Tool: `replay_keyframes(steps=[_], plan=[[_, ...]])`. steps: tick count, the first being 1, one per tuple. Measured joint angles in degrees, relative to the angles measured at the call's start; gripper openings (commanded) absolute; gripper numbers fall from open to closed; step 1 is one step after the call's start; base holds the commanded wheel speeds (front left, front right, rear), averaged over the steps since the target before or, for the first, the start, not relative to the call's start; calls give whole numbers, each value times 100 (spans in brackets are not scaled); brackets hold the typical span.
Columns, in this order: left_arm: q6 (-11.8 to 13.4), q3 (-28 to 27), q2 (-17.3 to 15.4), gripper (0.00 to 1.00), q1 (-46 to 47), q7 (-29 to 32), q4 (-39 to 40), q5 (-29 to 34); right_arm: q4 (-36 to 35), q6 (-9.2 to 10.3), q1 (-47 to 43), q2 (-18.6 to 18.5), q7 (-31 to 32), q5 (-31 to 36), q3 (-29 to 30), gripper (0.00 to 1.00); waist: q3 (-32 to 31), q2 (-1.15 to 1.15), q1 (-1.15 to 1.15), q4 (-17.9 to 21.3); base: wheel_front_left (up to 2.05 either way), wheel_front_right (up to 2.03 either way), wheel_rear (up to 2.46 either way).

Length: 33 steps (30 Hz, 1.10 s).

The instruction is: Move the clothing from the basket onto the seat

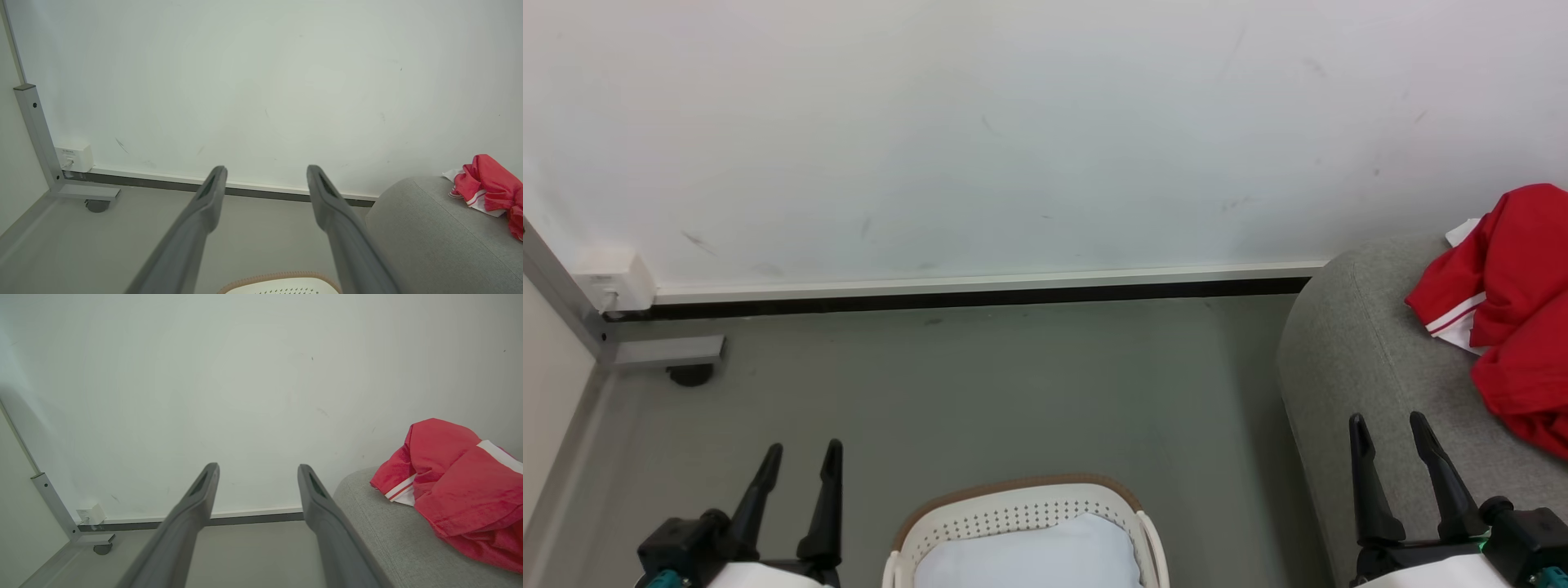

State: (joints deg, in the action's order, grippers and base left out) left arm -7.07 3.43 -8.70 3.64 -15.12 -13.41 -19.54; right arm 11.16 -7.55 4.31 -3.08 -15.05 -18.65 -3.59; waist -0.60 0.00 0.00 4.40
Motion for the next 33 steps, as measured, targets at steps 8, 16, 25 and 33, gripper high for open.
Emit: replay_keyframes(steps=[8, 16, 25, 33], plan=[[-11, 3, 108, 0, -121, 7, -233, 37, 176, -1, -91, 16, 12, 0, -15, 0, -4, 0, 0, -8, 0, 0, 0], [-11, -97, 177, 0, -157, 252, -290, -656, 214, 0, -141, 16, 197, -720, 31, 0, 1, 0, 0, -36, 0, 0, 0], [-12, -191, 231, 0, -143, 465, -275, -1459, 219, -1, -133, -1, 400, -1593, 104, 0, 6, 0, 0, -67, 0, 0, 0], [-12, -286, 265, 0, -112, 659, -252, -2139, 230, 0, -115, -19, 580, -2274, 185, 0, 11, 0, 0, -94, 0, 0, 0]])
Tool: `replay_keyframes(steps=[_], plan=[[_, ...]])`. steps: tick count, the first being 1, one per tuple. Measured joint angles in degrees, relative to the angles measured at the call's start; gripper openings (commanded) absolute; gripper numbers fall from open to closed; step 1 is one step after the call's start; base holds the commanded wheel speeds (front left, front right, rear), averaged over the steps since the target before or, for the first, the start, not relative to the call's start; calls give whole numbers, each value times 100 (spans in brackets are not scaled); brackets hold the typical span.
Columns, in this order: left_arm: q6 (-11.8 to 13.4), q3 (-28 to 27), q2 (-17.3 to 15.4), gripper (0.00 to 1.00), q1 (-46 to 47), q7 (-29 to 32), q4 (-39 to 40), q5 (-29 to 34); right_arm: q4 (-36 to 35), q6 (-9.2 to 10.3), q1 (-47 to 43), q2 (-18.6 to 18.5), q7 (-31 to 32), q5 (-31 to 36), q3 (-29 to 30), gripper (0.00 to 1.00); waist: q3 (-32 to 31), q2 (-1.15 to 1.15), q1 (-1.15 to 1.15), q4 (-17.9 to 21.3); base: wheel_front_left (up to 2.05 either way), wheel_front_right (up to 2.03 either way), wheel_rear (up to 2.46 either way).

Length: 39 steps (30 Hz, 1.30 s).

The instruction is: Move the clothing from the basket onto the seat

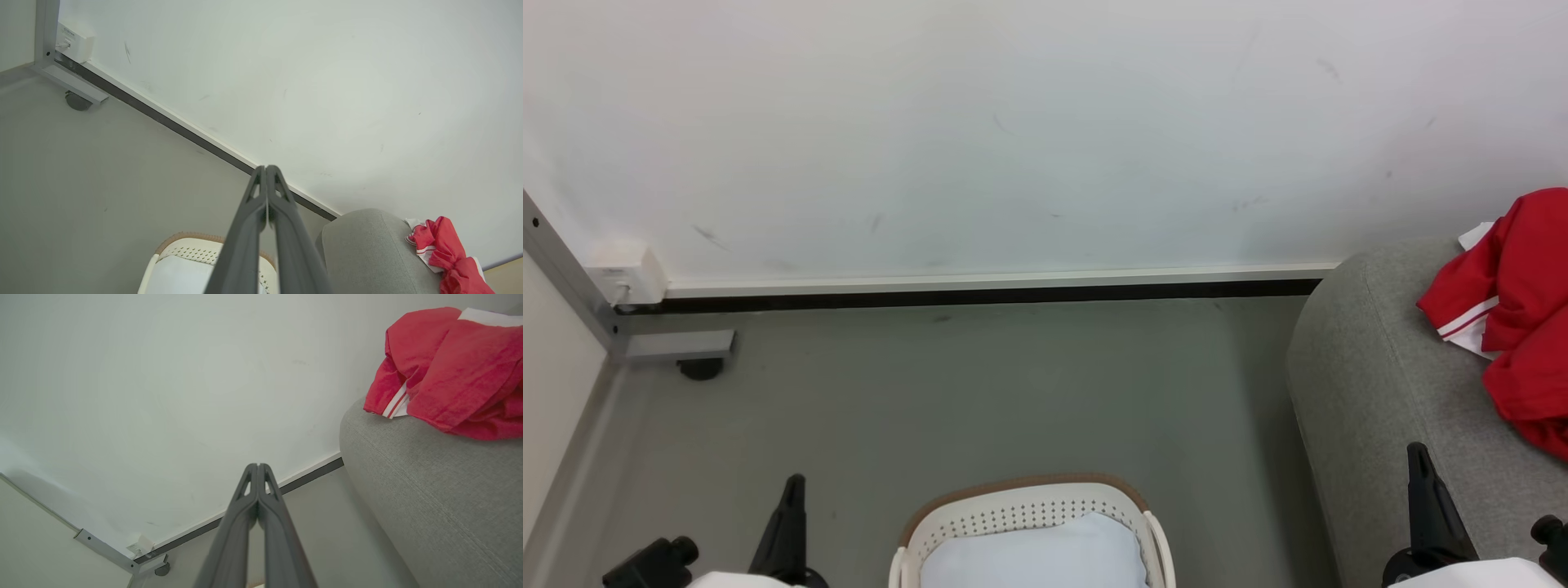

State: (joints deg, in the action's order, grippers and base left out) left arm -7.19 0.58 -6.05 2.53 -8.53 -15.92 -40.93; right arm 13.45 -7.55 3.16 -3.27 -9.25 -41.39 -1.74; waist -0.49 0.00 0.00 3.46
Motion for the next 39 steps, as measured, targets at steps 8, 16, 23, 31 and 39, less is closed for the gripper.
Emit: replay_keyframes(steps=[8, 16, 23, 31, 39], plan=[[0, -75, 35, 0, 47, 168, 24, -605, 7, 0, 21, -11, 169, -609, 60, 0, 5, 0, 0, -27, 0, 0, 0], [0, -163, 69, 0, 85, 347, 41, -1133, 12, 0, 32, -20, 320, -1196, 134, 0, 10, 0, 0, -54, 0, 0, 0], [-1, -219, 110, 0, 104, 463, 59, -1593, 15, 0, 54, -29, 448, -1640, 191, 0, 14, 0, 0, -78, 0, 0, 0], [-1, -283, 140, 0, 134, 619, 74, -2095, 19, 0, 105, -32, 576, -2135, 247, 0, 20, 0, 0, -106, 0, 0, 0], [-1, -352, 157, 0, 174, 750, 92, -2524, 22, 0, 126, -34, 702, -2585, 314, 0, 24, 0, 0, -133, 0, 0, 0]])
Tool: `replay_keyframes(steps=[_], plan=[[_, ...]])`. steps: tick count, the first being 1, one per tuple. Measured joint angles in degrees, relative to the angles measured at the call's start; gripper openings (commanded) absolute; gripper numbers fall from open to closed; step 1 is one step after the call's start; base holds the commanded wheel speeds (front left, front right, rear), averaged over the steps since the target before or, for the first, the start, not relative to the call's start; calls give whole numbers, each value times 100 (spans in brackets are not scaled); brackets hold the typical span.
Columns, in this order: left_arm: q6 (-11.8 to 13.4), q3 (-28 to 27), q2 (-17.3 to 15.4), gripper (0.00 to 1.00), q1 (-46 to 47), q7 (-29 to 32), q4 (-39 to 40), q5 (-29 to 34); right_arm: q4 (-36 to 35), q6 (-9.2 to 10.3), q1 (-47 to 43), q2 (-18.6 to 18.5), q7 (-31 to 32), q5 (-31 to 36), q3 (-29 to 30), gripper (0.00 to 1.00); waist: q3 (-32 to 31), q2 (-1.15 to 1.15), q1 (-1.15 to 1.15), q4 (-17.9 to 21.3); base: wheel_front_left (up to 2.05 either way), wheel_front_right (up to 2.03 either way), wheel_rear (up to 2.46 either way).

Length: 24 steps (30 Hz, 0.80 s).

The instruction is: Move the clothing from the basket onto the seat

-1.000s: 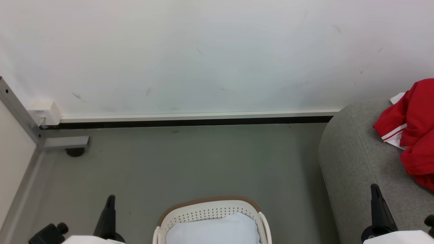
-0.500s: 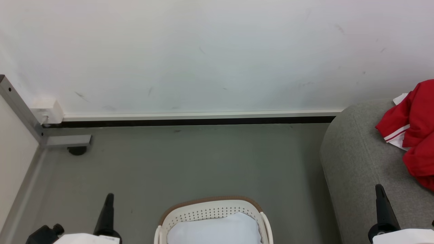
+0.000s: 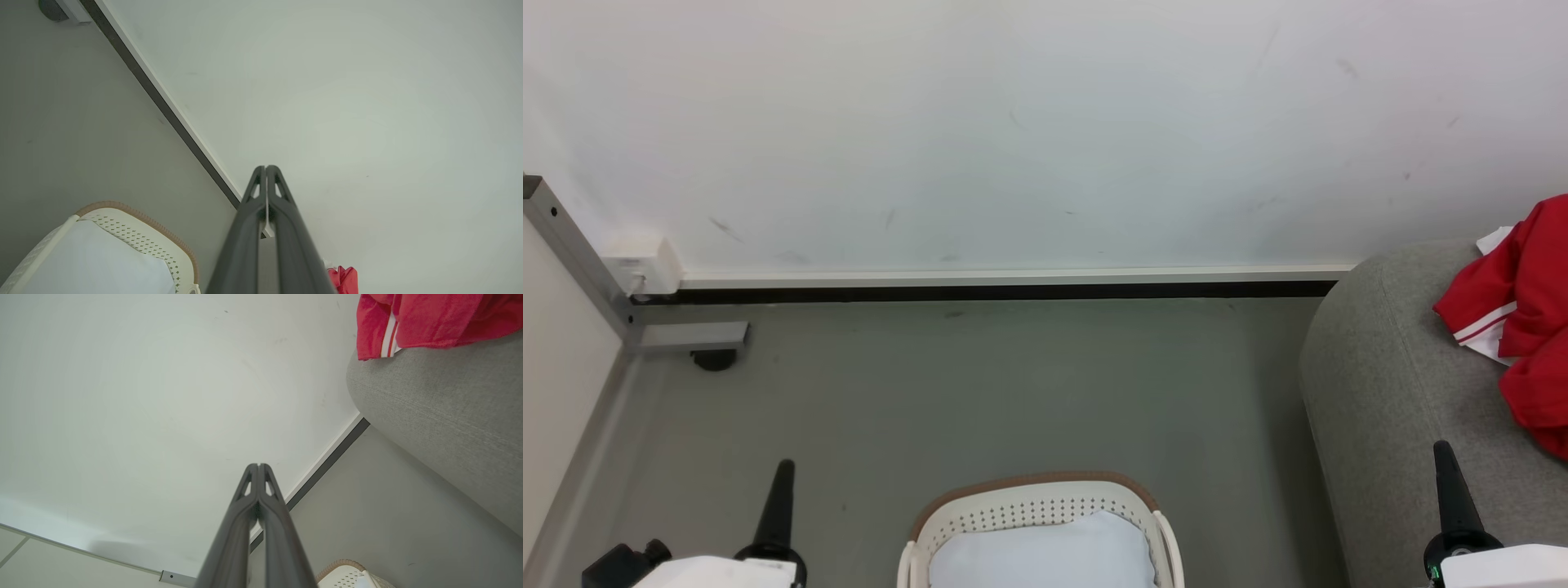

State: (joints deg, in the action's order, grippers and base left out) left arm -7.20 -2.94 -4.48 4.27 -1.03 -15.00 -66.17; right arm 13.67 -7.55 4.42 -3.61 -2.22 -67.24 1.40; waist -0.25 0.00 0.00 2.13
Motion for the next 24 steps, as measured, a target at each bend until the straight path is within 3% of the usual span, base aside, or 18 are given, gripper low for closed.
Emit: replay_keyframes(steps=[24], plan=[[-1, -162, 73, 0, 73, 339, 34, -1124, 13, 0, 52, -2, 344, -1159, 169, 0, 15, 0, 0, -82, 0, 0, 0]])
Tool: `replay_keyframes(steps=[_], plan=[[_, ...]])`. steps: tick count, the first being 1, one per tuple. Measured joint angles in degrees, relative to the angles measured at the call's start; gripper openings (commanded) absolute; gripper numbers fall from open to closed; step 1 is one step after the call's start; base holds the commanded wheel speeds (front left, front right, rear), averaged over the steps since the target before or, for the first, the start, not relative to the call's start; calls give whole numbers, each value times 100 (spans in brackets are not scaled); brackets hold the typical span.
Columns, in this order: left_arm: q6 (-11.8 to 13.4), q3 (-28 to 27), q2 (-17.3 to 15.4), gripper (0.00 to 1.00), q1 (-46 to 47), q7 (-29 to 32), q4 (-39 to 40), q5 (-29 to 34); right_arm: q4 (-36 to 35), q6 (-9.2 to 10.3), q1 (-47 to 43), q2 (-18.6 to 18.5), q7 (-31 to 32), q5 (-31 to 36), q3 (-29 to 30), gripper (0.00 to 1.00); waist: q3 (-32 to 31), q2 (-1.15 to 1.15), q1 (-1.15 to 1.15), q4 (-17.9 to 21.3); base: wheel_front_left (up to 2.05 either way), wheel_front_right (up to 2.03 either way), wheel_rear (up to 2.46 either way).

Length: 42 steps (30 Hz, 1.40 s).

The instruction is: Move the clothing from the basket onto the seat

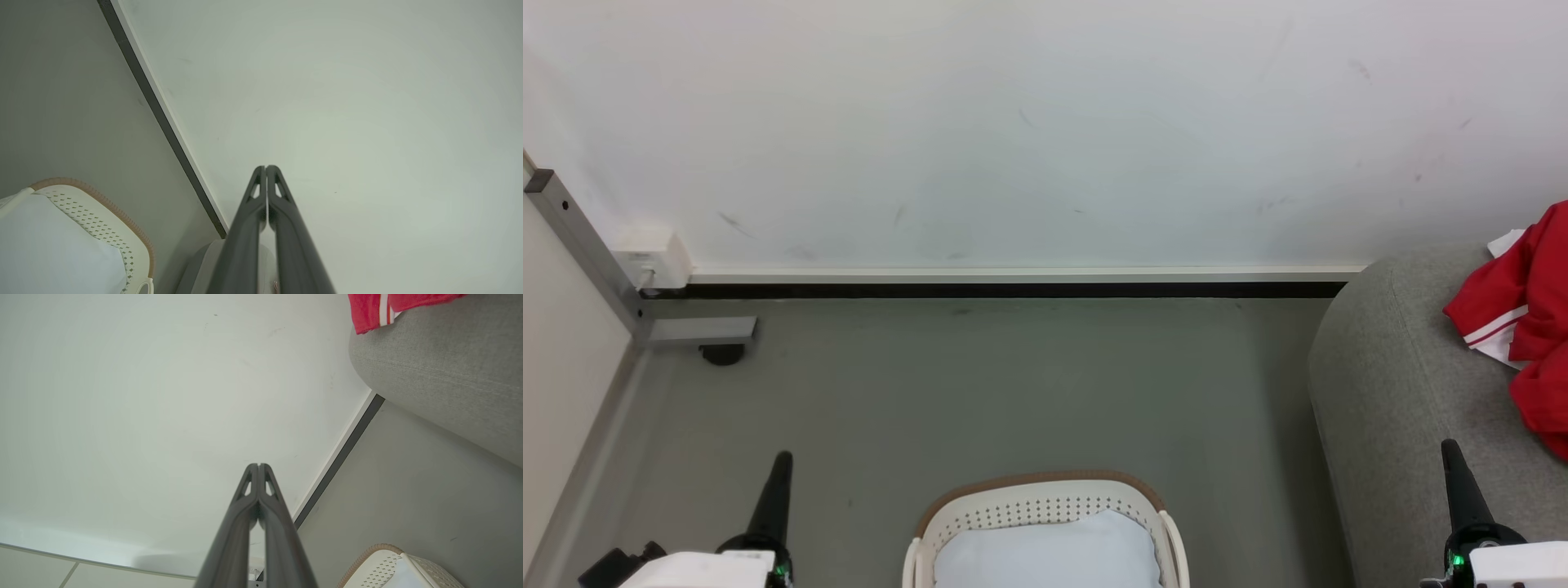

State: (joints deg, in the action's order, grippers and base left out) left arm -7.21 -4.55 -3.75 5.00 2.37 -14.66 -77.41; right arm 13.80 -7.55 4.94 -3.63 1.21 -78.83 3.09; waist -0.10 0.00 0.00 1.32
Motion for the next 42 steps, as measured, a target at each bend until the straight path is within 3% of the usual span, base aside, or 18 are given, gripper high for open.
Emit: replay_keyframes(steps=[42], plan=[[-9, -199, 96, 0, 103, 417, 45, -1458, 14, 0, 87, 5, 454, -1436, 243, 0, 25, 0, 0, -132, 0, 0, 0]])
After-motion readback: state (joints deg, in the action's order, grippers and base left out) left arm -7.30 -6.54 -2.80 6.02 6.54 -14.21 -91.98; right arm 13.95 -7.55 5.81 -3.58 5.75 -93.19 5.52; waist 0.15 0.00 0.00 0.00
